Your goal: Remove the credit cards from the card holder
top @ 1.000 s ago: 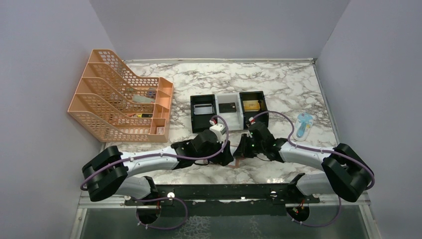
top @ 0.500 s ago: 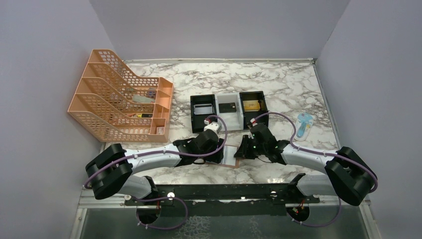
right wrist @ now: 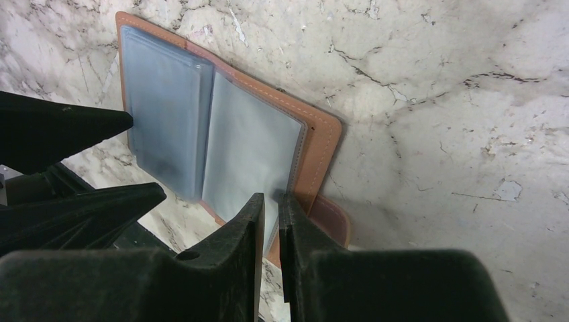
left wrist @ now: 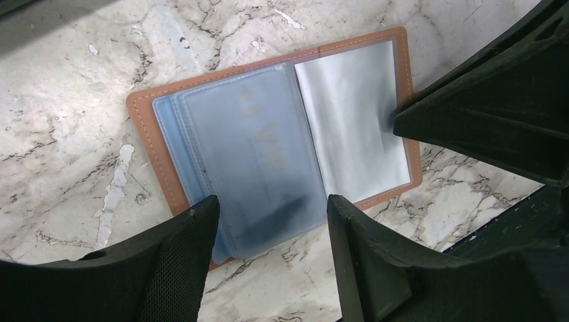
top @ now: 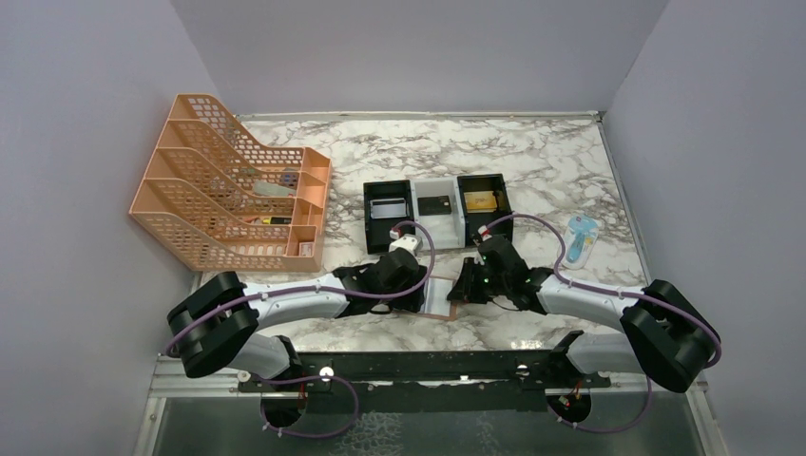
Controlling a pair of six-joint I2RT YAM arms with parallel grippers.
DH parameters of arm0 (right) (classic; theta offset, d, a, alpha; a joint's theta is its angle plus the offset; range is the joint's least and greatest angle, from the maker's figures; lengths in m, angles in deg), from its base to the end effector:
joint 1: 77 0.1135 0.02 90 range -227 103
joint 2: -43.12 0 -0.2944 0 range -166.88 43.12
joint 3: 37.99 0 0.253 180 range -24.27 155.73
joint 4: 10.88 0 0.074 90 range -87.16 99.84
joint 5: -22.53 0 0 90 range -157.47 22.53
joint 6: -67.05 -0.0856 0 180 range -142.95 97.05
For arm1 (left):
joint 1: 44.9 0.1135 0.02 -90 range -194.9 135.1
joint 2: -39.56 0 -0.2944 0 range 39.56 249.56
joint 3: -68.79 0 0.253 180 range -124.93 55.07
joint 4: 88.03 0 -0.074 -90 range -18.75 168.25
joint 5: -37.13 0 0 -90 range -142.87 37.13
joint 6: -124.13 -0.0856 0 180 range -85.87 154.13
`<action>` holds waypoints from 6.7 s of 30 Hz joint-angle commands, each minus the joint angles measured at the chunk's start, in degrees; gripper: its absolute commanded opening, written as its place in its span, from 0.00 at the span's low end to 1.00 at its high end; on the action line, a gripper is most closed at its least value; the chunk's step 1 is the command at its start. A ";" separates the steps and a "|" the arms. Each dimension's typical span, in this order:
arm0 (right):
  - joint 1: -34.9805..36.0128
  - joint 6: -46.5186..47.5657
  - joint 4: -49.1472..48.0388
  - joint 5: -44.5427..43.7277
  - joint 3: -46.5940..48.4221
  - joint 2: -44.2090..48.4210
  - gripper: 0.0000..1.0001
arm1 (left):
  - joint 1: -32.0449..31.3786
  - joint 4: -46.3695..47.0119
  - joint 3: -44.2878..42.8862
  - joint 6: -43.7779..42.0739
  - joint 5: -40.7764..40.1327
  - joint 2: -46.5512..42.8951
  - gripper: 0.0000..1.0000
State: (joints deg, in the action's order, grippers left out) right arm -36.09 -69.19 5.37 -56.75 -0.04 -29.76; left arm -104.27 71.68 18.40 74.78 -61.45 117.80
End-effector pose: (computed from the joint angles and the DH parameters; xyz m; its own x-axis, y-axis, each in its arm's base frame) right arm 0.1709 0.1691 0.1268 -0.9356 0.1283 -0.3289 -0.0807 0.8293 0.5530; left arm 0.1585 -0.2427 0.1654 -0.8091 0.1022 -0.5787 0.3599 0.8647 -0.3504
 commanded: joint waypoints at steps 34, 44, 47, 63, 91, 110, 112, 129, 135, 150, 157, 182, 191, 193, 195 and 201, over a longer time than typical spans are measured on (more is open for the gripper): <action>-0.12 -1.28 0.97 -1.68 -3.25 1.01 0.16 | 0.00 19.48 2.87 6.77 15.87 0.41 0.57; -0.15 -2.54 1.89 -4.01 -3.71 2.90 0.16 | 0.05 17.26 2.21 6.08 14.73 -2.40 0.56; -0.12 -2.46 2.14 -4.13 -3.22 2.67 0.17 | 0.00 17.86 2.38 5.86 15.41 -2.11 0.56; -0.12 -2.87 8.32 -8.43 -0.68 9.47 0.20 | 0.05 21.69 0.53 5.06 21.88 4.00 0.54; -0.12 0.08 -3.20 1.99 -3.79 16.63 0.33 | 0.05 14.73 6.36 5.12 6.22 -6.51 0.60; -0.16 -1.64 -2.49 -4.21 -3.21 4.84 0.23 | 0.14 22.83 6.57 7.53 9.43 -4.23 0.64; -0.13 -0.95 -1.96 -6.25 -3.84 3.54 0.22 | 0.14 23.66 6.59 7.69 9.74 -3.94 0.64; -0.12 -0.36 -4.27 -7.62 -7.79 1.01 0.20 | 0.13 25.98 6.76 8.87 7.28 3.11 0.59; -0.15 0.28 -4.41 -6.58 -6.92 -0.94 0.20 | -0.03 27.33 6.70 9.93 8.12 4.64 0.55; -0.12 -0.62 -5.15 -5.68 -7.27 -2.24 0.20 | -0.13 27.88 8.67 11.76 5.69 3.47 0.54; -0.12 -0.98 -3.78 -5.70 -7.29 -0.57 0.20 | -0.13 27.22 9.08 10.79 5.17 4.78 0.54; -0.12 4.05 1.47 0.80 0.68 6.00 0.21 | -0.15 24.78 9.38 11.72 3.63 3.71 0.53; -0.17 3.82 -2.40 4.65 0.37 1.67 0.16 | -0.13 24.77 8.59 11.77 4.31 4.29 0.53; -0.13 3.47 -2.18 1.40 -0.47 0.74 0.16 | -0.13 24.19 8.47 10.61 4.18 3.94 0.54; -0.16 3.00 -3.81 -1.43 -3.19 0.60 0.16 | -0.15 20.36 8.15 9.63 1.69 2.98 0.54; -0.13 0.62 -5.66 -2.74 -7.23 -1.74 0.15 | -0.04 21.24 9.17 8.26 2.25 2.81 0.56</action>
State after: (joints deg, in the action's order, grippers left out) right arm -36.31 -67.37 0.49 -56.05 -3.32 -28.72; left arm -104.34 95.63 26.95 84.96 -57.62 120.44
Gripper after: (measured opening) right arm 0.155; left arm 0.560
